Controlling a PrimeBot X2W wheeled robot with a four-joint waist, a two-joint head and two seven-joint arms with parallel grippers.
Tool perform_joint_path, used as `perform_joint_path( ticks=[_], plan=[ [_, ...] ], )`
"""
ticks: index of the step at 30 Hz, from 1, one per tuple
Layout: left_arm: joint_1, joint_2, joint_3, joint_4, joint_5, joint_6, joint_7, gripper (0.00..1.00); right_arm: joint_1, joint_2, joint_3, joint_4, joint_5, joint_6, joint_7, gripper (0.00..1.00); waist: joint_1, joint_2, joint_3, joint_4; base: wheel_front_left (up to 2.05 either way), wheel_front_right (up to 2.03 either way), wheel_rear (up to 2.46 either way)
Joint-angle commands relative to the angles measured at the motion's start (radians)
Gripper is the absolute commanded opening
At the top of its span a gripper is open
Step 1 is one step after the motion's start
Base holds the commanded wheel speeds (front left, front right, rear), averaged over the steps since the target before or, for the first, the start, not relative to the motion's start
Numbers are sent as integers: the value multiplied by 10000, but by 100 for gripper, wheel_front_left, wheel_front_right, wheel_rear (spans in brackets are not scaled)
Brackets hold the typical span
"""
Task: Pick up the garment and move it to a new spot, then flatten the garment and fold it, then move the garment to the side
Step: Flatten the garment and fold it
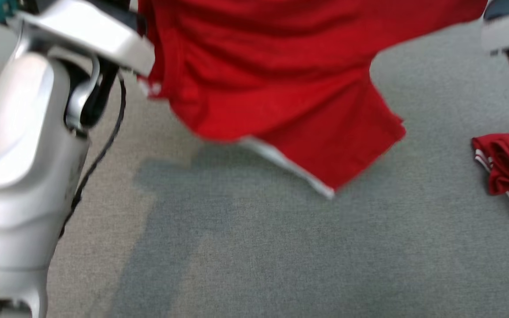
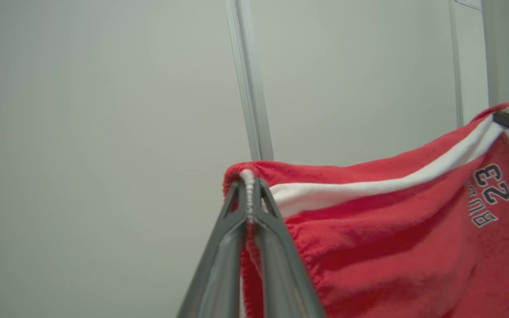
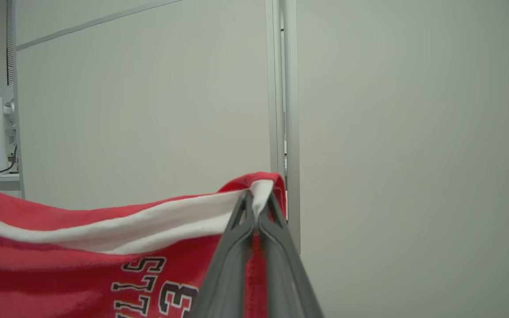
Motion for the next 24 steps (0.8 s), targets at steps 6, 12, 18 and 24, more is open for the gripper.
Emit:
perform_joint_path(
  ticks=[6, 12, 18, 24],
  plan=[
    [-2611, -660, 15, 3113, 313, -437, -1620, 0, -2810, 267, 723, 2601, 434, 1, -1120, 0, 0, 0, 883, 211, 0, 0, 0],
    [-3487, -1128, 93, 5410, 292, -698, -2133, 0, -3811, 780, 1617, 4497, 770, 1, -1492, 0, 0, 0, 1170, 171, 0, 0, 0],
    [-2380, -1655, -13, 7500, 57, -885, -2206, 0, -2870, 1267, 2563, 6364, 1667, 1, -1555, 0, 0, 0, 1336, 233, 0, 0, 0],
    [-620, -2058, 153, 8450, -312, -963, -2207, 0, -1184, 1454, 3316, 7508, 2700, 1, -1557, 0, 0, 0, 1220, 313, 0, 0, 0]
  ],
)
